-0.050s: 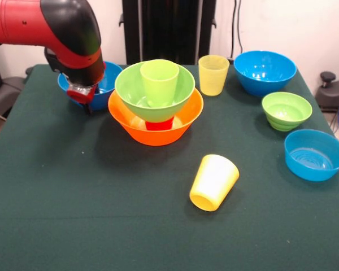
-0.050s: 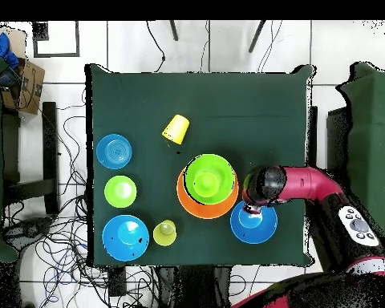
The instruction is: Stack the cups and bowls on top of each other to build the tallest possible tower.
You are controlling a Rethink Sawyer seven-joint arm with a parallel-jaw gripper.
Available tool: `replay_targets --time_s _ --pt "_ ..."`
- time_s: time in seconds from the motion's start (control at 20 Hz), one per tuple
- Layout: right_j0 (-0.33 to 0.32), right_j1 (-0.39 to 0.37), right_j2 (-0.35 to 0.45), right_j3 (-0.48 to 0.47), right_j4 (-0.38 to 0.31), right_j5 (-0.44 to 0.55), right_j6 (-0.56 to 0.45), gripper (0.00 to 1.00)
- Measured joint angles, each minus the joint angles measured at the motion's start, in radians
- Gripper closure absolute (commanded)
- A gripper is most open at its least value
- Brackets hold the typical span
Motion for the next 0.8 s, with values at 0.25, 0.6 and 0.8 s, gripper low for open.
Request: replay_targets --time_s 0.25,0.6,0.8 --pt "0.006 -0.012 -0.004 0.000 0.026 0.000 0.000 0.00" --pt "0.042 -0.039 -0.032 -0.011 0.032 0.006 0.000 0.00" --pt "0.049 -0.047 -0.038 -0.011 0.037 0.006 0.000 0.00"
